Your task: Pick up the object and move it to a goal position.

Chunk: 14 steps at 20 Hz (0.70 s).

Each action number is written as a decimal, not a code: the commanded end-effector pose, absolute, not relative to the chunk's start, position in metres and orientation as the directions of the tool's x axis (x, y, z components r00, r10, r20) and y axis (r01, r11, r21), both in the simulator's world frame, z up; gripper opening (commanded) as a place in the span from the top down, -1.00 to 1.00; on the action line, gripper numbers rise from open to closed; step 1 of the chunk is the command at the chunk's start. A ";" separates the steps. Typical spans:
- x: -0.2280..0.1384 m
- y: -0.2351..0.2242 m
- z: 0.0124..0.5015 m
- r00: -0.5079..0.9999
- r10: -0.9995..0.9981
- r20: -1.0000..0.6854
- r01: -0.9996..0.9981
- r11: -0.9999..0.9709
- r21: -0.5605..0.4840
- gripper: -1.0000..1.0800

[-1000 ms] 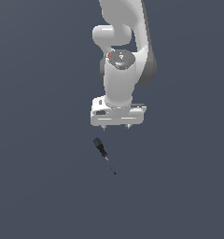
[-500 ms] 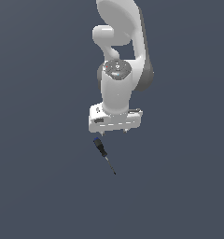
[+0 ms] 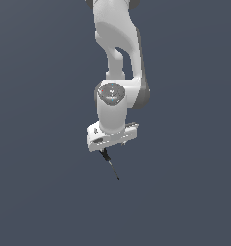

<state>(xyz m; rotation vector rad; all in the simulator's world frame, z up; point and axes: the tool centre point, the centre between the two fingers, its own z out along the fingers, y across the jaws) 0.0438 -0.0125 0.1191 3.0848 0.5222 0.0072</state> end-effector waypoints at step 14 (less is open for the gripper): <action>0.061 -0.036 0.067 0.863 0.505 0.000 0.505 -0.863 0.000 -0.92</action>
